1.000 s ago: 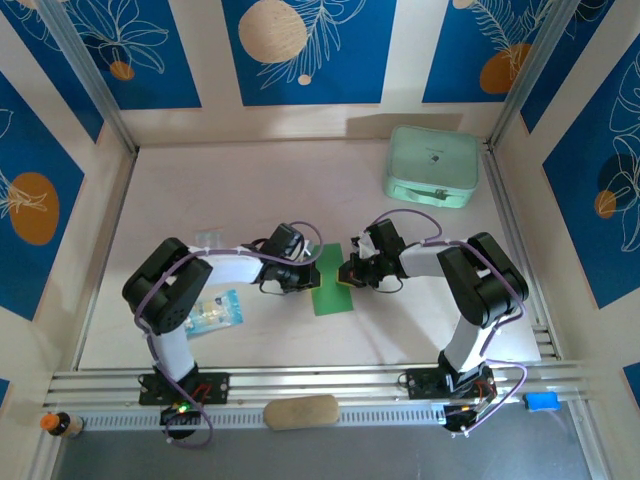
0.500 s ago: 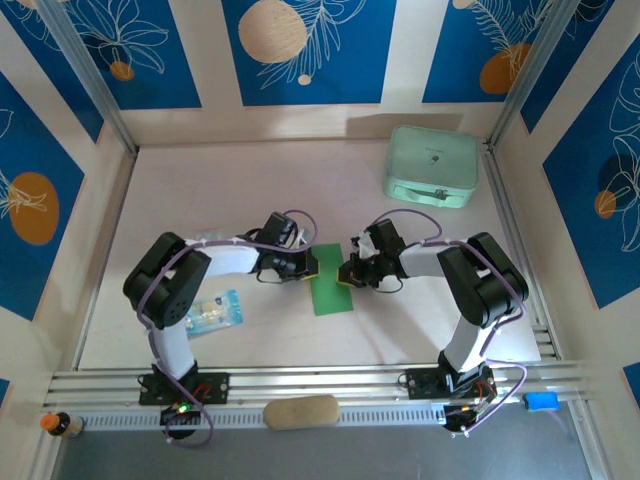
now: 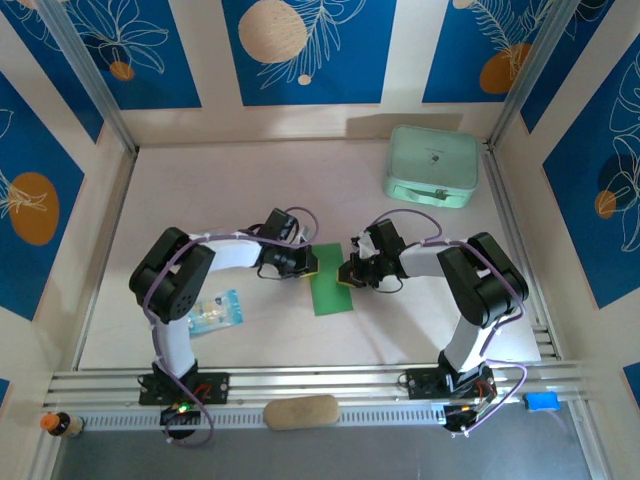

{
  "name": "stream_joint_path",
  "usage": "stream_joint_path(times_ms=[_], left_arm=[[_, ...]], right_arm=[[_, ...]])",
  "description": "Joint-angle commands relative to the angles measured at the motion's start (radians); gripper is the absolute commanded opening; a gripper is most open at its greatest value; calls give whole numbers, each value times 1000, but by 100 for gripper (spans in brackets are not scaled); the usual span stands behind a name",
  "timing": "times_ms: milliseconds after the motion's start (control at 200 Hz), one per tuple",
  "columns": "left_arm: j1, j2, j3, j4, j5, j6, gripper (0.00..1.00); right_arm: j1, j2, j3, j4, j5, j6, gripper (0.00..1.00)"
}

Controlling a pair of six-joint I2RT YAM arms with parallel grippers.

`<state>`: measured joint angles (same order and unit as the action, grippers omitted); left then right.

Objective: Fold a paper plane with a square sheet of paper (pick it up from the middle)
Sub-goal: First fold the square sheet of paper in half at the center of the table.

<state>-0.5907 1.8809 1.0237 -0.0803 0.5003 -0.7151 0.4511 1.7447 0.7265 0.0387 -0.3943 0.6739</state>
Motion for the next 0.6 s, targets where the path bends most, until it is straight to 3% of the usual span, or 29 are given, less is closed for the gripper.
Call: stream_joint_path(times_ms=[0, 595], left_arm=[[9, -13, 61, -30, 16, 37, 8], [81, 110, 90, 17, 0, 23, 7]], right_arm=[[-6, 49, -44, -125, 117, -7, 0], [-8, 49, -47, -122, 113, -7, 0]])
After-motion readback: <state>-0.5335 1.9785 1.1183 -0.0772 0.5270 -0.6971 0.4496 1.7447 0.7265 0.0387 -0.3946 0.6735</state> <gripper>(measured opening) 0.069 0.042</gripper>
